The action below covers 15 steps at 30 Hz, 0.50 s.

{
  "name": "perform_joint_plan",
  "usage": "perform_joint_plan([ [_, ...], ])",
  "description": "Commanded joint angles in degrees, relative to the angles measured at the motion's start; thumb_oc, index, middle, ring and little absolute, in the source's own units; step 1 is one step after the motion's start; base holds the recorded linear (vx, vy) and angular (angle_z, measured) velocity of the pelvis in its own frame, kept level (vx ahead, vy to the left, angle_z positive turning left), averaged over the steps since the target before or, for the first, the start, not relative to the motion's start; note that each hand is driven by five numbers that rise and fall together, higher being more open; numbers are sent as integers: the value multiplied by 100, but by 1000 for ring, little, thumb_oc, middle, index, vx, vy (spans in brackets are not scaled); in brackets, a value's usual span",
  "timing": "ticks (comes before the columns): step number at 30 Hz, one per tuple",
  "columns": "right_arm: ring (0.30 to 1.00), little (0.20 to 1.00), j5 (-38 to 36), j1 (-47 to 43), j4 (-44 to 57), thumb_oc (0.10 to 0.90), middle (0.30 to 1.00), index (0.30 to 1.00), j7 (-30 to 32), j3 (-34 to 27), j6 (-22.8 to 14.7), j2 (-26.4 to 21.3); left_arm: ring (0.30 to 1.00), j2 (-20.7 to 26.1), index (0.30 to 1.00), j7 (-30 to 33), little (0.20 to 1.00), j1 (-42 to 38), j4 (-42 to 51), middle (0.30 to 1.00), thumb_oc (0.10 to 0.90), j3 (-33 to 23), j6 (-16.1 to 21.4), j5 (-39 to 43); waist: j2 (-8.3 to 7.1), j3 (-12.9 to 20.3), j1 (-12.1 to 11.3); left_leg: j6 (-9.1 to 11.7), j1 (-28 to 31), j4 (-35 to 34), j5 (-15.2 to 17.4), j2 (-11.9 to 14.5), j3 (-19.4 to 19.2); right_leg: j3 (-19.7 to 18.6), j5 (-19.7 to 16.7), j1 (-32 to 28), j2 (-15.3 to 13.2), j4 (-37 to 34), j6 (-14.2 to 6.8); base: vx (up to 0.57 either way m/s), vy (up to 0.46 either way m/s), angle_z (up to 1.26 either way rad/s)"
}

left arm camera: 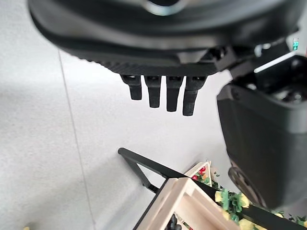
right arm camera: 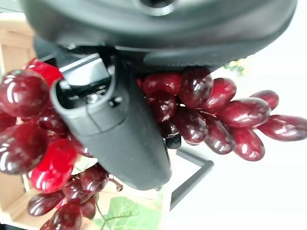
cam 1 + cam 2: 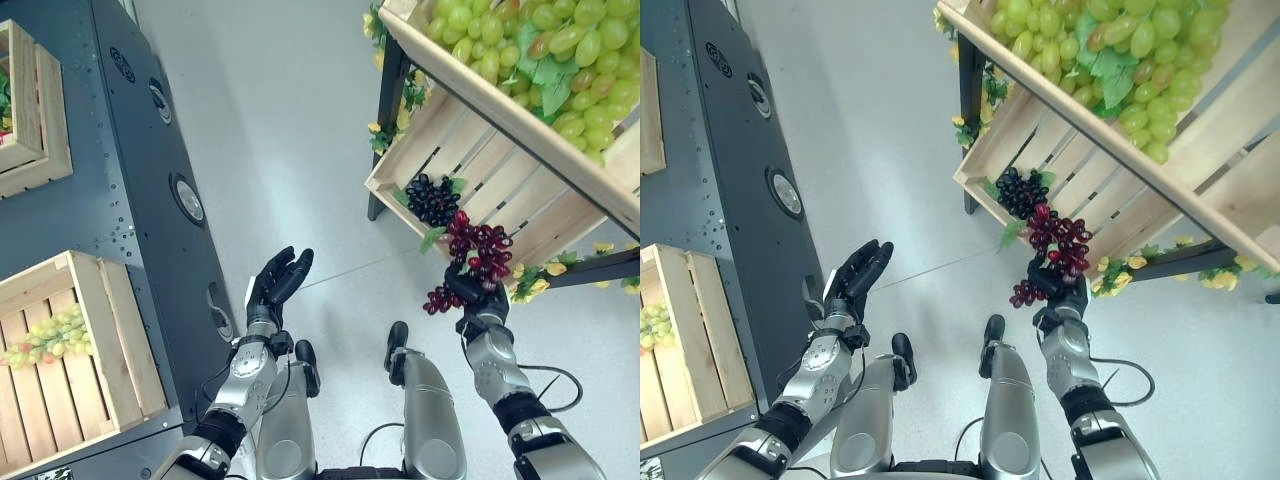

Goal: Pick up the fruits from the basket on one side to the basket on the other side

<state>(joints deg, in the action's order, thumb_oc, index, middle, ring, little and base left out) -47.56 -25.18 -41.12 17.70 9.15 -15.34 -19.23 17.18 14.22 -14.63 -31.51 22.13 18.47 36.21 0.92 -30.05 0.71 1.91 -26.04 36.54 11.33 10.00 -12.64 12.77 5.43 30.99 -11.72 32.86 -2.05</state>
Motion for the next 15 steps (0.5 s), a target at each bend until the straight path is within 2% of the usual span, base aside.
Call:
perform_joint_plan([
  [1, 300, 300, 370, -420, 681, 400, 300, 300, 359, -445, -452, -593, 900, 215, 900, 185, 900, 37, 806, 900, 800, 145, 561, -195, -20, 48, -70, -427, -34, 511, 807, -367, -57, 83, 736, -243, -225, 796, 18, -42, 53, 6],
  [2, 300, 300, 436, -718, 550, 400, 300, 300, 487, -572, -429, -830, 900, 235, 900, 254, 900, -3, 887, 900, 800, 193, 574, -156, 17, 28, -116, -451, -320, 736, 864, -380, 25, 64, 800, 3, -239, 1013, 57, -33, 47, 4],
  [10, 300, 300, 404, -1794, -71, 400, 300, 300, 973, -833, -401, -1668, 900, 359, 900, 418, 900, -11, 1177, 900, 800, 371, 580, -140, 115, 26, -307, -548, -965, 1157, 933, -418, 224, 113, 914, 555, -240, 1478, 142, 1, 10, 3],
  [13, 300, 300, 528, -2190, -405, 400, 300, 300, 1231, -840, -140, -2064, 900, 481, 900, 398, 900, 56, 1308, 900, 800, 462, 571, -50, 142, 26, -370, -555, -1068, 1208, 923, -435, 279, 144, 929, 616, -235, 1536, 161, 22, -5, 4],
  [14, 300, 300, 755, -2444, -762, 400, 300, 300, 1325, -764, 158, -2317, 900, 554, 900, 375, 900, 84, 1353, 900, 800, 517, 573, -5, 149, 26, -414, -557, -1110, 1225, 909, -435, 317, 153, 929, 638, -227, 1559, 166, 0, 0, 0],
  [15, 300, 300, 784, -2522, -847, 400, 300, 300, 1353, -728, 231, -2386, 900, 569, 900, 371, 900, 90, 1371, 900, 800, 525, 571, 6, 154, 26, -424, -557, -1129, 1234, 905, -436, 327, 154, 927, 650, -223, 1563, 169, 37, -31, 3],
])
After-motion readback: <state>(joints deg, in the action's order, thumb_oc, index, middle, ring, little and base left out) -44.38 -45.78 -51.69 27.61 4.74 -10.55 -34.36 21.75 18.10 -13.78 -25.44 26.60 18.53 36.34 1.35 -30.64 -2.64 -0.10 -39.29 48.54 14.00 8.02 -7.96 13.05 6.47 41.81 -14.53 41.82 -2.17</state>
